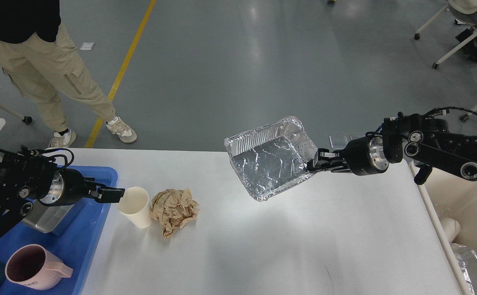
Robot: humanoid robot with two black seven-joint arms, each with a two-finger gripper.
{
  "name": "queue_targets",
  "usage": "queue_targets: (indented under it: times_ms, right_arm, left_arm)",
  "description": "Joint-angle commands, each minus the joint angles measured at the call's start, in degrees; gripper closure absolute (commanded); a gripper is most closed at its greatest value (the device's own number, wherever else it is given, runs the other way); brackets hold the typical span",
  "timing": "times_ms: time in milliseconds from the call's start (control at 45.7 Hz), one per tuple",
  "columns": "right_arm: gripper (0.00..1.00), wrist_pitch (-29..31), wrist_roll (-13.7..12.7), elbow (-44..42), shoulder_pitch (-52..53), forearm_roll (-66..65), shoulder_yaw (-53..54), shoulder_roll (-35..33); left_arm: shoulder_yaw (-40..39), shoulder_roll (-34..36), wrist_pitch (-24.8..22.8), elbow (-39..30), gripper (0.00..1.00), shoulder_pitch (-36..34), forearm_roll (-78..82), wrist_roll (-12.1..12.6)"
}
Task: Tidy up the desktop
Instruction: 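Move the left gripper to the white paper cup and grasp it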
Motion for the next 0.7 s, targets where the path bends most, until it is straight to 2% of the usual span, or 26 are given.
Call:
queue_targets:
  times_ms: [0,241,350,438,504,591,679]
  right_arm:
    - [1.00,0.0,0.0,0.2,0.0,0.1,0.2,-0.5]
    - [1.00,-0.5,0.0,0.9,-0.1,0.1,0.1,-0.9]
    - [1.00,-0.5,0.0,0.9,-0.1,0.1,0.0,-0.9]
    - [1.00,-0.6,0.0,0.9,-0.3,0.1,0.0,-1.1]
    - [1.00,-0.7,0.0,1.0,-0.4,0.1,0.1,-1.4]
    - [1.00,-0.8,0.0,1.0,-0.5,0.1,0.2,-1.5]
    - [1.00,-0.8,0.0,1.1,-0.8,0.1,0.1,-1.7]
  left_arm:
    - [0.1,-2.1,0.1,1.5,0.04,-0.1,0.2,0.1]
    - [0.1,-6.1,1.2,4.2,0.04,0.1,1.2,0.0]
    - [0.1,-7.7,1.8,6.1,0.05,0.3,1.6,-0.8]
    - [0.2,-8.3,2.6,7.5,0.07,0.4,2.4,-2.2]
    - [0.4,-8.6,3.0,8.4,0.11,0.4,3.6,-4.0]
    - [1.8,-8.4,3.1,8.9,0.12,-0.1,4.2,-6.1]
    - [2.0,-8.5,3.3,10.5,0.21,-1.0,4.4,-7.6]
